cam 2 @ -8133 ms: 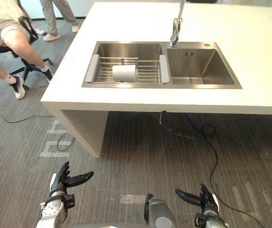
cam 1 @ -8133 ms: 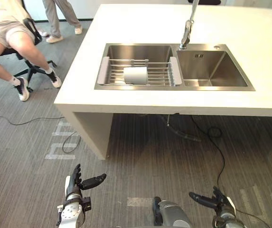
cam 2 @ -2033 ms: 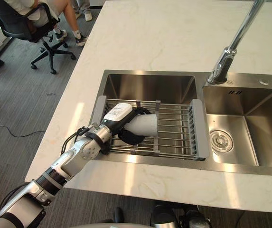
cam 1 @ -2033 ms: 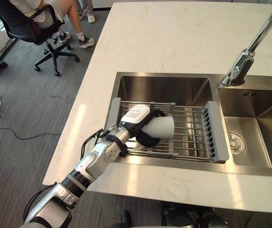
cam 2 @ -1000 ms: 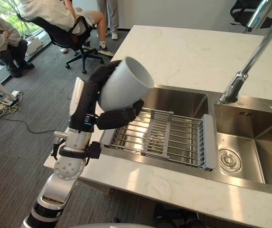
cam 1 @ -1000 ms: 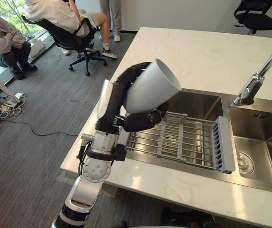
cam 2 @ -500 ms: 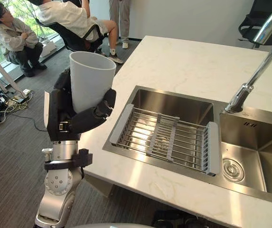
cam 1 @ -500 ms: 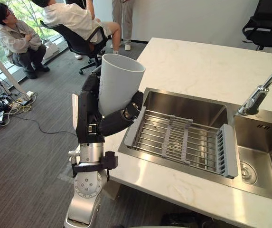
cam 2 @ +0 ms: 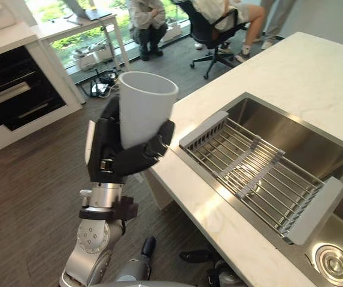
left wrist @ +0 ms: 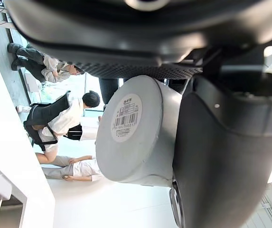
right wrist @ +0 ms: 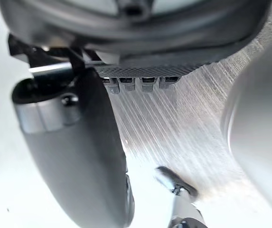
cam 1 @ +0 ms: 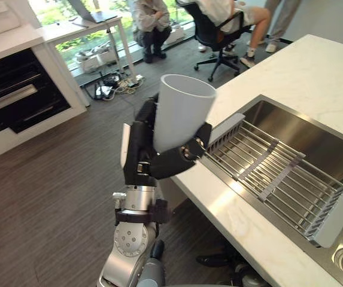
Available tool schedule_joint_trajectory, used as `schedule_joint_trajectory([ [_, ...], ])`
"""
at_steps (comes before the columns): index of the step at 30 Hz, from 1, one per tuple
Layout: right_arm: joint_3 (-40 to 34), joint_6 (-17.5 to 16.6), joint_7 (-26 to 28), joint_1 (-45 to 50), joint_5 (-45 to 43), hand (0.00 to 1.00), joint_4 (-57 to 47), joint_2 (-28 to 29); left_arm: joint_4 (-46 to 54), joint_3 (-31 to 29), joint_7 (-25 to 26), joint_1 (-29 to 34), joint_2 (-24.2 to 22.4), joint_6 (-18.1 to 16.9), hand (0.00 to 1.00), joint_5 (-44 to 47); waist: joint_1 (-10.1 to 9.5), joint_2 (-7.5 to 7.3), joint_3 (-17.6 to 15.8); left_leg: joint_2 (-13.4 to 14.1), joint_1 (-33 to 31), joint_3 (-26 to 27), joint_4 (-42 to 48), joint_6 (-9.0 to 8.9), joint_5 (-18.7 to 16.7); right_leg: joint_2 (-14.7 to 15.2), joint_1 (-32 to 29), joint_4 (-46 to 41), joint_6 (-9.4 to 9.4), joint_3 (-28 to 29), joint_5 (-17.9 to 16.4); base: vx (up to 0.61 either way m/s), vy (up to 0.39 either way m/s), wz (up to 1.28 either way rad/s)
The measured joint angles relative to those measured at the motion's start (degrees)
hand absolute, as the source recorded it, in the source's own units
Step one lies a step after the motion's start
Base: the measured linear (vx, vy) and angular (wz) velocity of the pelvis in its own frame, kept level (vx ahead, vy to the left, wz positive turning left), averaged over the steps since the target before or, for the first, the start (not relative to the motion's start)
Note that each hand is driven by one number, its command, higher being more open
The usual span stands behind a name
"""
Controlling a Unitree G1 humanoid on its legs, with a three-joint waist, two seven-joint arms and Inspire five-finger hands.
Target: Walk over to the sink, pick up the cup, carry it to the dishwasher, place the cup inside the dishwasher, then close the dishwasher door
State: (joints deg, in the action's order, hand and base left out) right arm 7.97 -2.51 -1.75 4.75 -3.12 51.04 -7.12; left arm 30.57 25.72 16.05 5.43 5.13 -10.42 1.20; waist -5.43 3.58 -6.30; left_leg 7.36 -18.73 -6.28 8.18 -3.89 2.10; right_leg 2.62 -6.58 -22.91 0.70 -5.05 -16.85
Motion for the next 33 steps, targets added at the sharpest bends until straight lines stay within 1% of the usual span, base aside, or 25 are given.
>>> schedule_joint_trajectory([
  [1,-0.80,0.08,-0.62,0.10,-0.02,1.00,-0.07,-0.17,-0.02,0.00,-0.68,-0.40,-0.04,0.02,0.00,0.05,0.73,-0.25,-0.14,-0.91,-0.54,5.63,4.38,0.38,-0.25,1.60,0.02,1.77,-0.30,-1.75,1.51,-0.07,-0.003,0.91],
  [2,-1.45,0.09,-1.05,0.47,-0.09,1.00,-0.10,-0.28,-0.08,0.06,-1.18,-1.18,0.00,0.01,0.00,0.48,1.08,-0.22,-0.13,-0.90,0.76,10.69,7.21,0.66,-0.44,2.62,0.05,2.95,-0.51,-3.37,2.47,-0.07,0.018,0.86],
  [4,-1.66,0.30,-1.05,0.60,-0.14,1.00,-0.18,-0.34,-1.12,0.55,-1.64,-3.22,-0.02,-0.10,0.00,1.50,2.01,-0.11,-0.04,-0.04,3.75,15.46,9.47,1.93,-1.39,3.54,0.82,4.01,-1.06,-6.16,3.10,-0.05,0.073,0.96],
  [5,-2.81,0.31,-1.09,0.57,-0.17,1.00,-0.22,-0.11,-3.61,1.42,-2.52,-6.44,-0.16,-0.08,0.00,2.39,2.81,0.34,0.30,0.67,6.86,19.02,7.82,1.97,-3.77,4.47,1.38,4.05,-1.33,-9.76,3.25,-0.05,0.113,1.22],
  [6,-3.40,0.32,-1.09,0.50,-0.19,1.00,-0.21,0.00,-4.46,1.79,-2.70,-7.40,-0.18,-0.04,0.00,2.74,3.17,0.71,0.53,0.48,7.06,19.77,6.44,1.90,-3.54,4.72,1.64,4.10,-1.54,-11.29,3.37,-0.08,0.165,1.30],
  [7,-4.60,0.33,-1.01,0.43,-0.23,1.00,-0.10,0.67,-5.19,2.11,-3.01,-7.94,0.32,-0.04,0.00,3.60,3.69,0.49,0.56,-0.65,8.33,20.10,2.28,1.10,-2.00,5.09,2.56,5.24,-2.33,-13.49,3.82,-0.06,0.133,0.81],
  [9,-6.02,0.20,-1.08,0.45,-0.35,1.00,-0.11,1.97,-6.69,2.03,-3.17,-7.56,0.85,-0.01,0.00,4.65,3.62,-0.69,1.04,-2.96,10.64,18.73,-3.76,1.59,1.39,6.03,4.91,8.81,-4.00,-15.62,5.16,-0.05,0.146,0.70],
  [12,-5.98,-0.13,-0.98,0.34,-1.88,1.00,0.42,2.83,-7.74,1.80,-3.20,-6.96,0.88,0.04,0.00,4.71,3.20,-0.59,1.37,-5.40,13.48,16.62,-10.63,2.69,5.19,7.04,7.13,11.19,-5.32,-18.19,6.51,-0.07,0.136,0.48],
  [15,-5.26,-0.11,-0.90,0.25,-1.89,1.00,0.85,3.58,-7.80,1.57,-3.71,-6.44,1.02,0.11,0.00,4.71,3.13,-0.79,1.48,-6.12,14.77,16.53,-13.44,2.89,5.91,7.13,8.27,13.01,-6.13,-18.51,7.86,-0.05,0.081,0.07],
  [18,-5.22,0.08,-0.87,0.18,-1.89,1.00,1.85,3.85,-7.80,1.56,-4.38,-6.25,1.04,0.24,0.00,4.72,3.17,-1.27,1.75,-6.99,15.18,17.30,-13.45,3.90,5.17,7.80,8.95,14.14,-6.77,-18.16,8.90,0.02,0.089,-0.10],
  [19,-5.23,0.18,-0.84,0.21,-1.85,1.00,1.95,3.86,-7.75,1.53,-4.73,-6.00,1.02,0.28,0.00,4.72,3.17,-1.56,1.95,-7.66,15.53,17.95,-13.46,4.63,4.42,8.76,8.93,13.53,-7.11,-18.09,8.67,0.07,0.149,-0.03],
  [20,-5.27,0.39,-0.88,0.29,-1.74,1.00,2.16,3.64,-7.66,1.59,-4.99,-5.66,1.00,0.35,0.00,4.69,3.30,-2.13,2.14,-8.72,15.92,18.86,-13.48,5.11,3.56,10.42,8.93,12.01,-8.00,-18.22,7.78,0.06,0.129,0.08],
  [21,-5.33,0.51,-0.89,0.36,-1.67,1.00,2.34,3.33,-7.63,1.69,-5.14,-5.42,0.92,0.42,0.00,4.63,3.60,-2.59,2.19,-9.08,16.35,20.07,-13.47,5.37,3.22,11.35,8.95,10.60,-8.15,-18.52,7.26,0.11,0.130,0.26],
  [22,-5.35,0.83,-0.85,0.46,-1.59,1.00,2.43,2.35,-7.63,1.74,-5.33,-5.03,0.47,0.78,0.00,4.61,3.90,-2.46,2.25,-9.81,17.43,20.45,-13.47,6.05,2.70,13.14,7.96,4.97,-7.02,-18.41,6.13,0.14,0.140,0.41],
  [23,-5.39,1.22,-0.83,0.71,-1.18,1.00,2.34,1.60,-7.62,1.73,-5.32,-4.58,0.43,1.18,0.00,4.57,3.92,-2.51,2.25,-10.64,18.86,19.29,-13.40,7.03,2.04,15.06,5.51,-3.64,-5.55,-16.20,6.17,0.18,0.173,0.47],
  [24,-5.38,1.22,-0.84,0.93,-1.16,1.00,2.21,1.29,-7.63,1.75,-5.32,-4.39,0.57,1.27,0.00,4.53,4.01,-2.54,2.30,-10.88,19.62,18.22,-13.22,7.50,1.71,15.45,4.17,-7.90,-4.16,-14.27,6.99,0.21,0.137,0.78],
  [25,-5.48,1.09,-0.80,1.38,-1.14,1.00,1.94,0.75,-7.68,1.71,-5.26,-4.33,0.73,1.33,0.00,4.52,4.81,-2.08,2.49,-10.51,20.21,15.39,-11.88,8.33,0.84,14.63,1.28,-14.33,-1.59,-10.27,7.08,0.25,0.072,1.09],
  [26,-6.16,0.75,-0.69,1.50,-1.08,1.00,2.02,0.43,-7.68,1.01,-5.18,-4.48,0.91,1.25,0.00,4.50,5.43,-2.22,2.24,-9.61,19.90,12.54,-9.75,8.41,-0.55,11.28,-0.33,-15.13,-1.60,-6.87,3.54,0.24,0.043,1.13],
  [27,-6.60,0.59,-0.13,1.73,-1.27,1.00,2.06,0.43,-7.76,0.31,-5.06,-4.48,0.95,1.24,0.00,4.50,5.41,-2.43,2.12,-9.34,19.72,11.45,-8.71,8.39,-1.25,9.69,-1.31,-14.86,-1.68,-5.57,2.24,0.20,0.006,1.05],
  [28,-8.65,0.25,2.65,2.86,-2.65,1.00,1.54,0.42,-8.06,-1.23,-4.57,-4.49,1.11,1.19,0.00,4.51,5.31,-2.92,1.78,-9.17,19.71,9.30,-6.96,8.32,-2.54,6.54,-3.35,-13.33,-1.59,-2.66,0.98,0.15,-0.004,0.76],
  [29,-9.79,0.08,3.54,3.30,-3.46,1.00,0.88,0.42,-8.45,-2.31,-4.20,-4.51,1.19,1.13,0.00,4.51,5.43,-2.98,1.71,-9.16,19.58,8.12,-5.94,8.20,-3.20,5.02,-4.47,-11.87,-1.75,-1.20,0.84,0.19,-0.029,1.00],
  [30,-10.77,-0.36,3.99,4.59,-4.36,1.00,-0.86,0.16,-9.13,-4.08,-3.52,-4.51,1.23,1.14,0.00,4.47,5.79,-3.19,1.64,-9.18,19.14,5.48,-3.88,8.25,-4.62,2.33,-6.42,-8.73,-2.10,1.77,1.04,0.18,-0.066,1.24],
  [31,-11.36,-0.96,4.12,5.62,-4.64,1.00,-2.37,-0.27,-9.29,-5.23,-3.29,-4.48,1.28,1.13,0.00,4.44,6.53,-3.47,0.92,-9.45,18.51,2.54,-1.37,7.73,-6.54,-0.15,-7.64,-5.90,-3.14,5.04,1.66,0.21,-0.110,1.46],
  [32,-11.49,-1.24,4.21,6.64,-4.56,1.00,-2.50,-0.77,-9.40,-5.33,-3.05,-4.44,1.55,1.12,0.00,4.34,6.56,-3.80,0.69,-10.14,18.18,0.43,0.34,7.25,-7.72,-1.13,-8.45,-3.59,-3.91,7.39,2.16,0.24,-0.163,1.62],
  [33,-11.36,-1.19,4.40,8.02,-4.49,1.00,-2.46,-1.14,-9.40,-5.26,-3.02,-4.11,1.78,1.12,0.00,4.30,6.47,-5.28,0.99,-11.85,17.92,-2.57,2.78,6.81,-9.31,-0.64,-8.33,-0.33,-3.89,9.40,3.64,0.23,-0.170,1.29],
])
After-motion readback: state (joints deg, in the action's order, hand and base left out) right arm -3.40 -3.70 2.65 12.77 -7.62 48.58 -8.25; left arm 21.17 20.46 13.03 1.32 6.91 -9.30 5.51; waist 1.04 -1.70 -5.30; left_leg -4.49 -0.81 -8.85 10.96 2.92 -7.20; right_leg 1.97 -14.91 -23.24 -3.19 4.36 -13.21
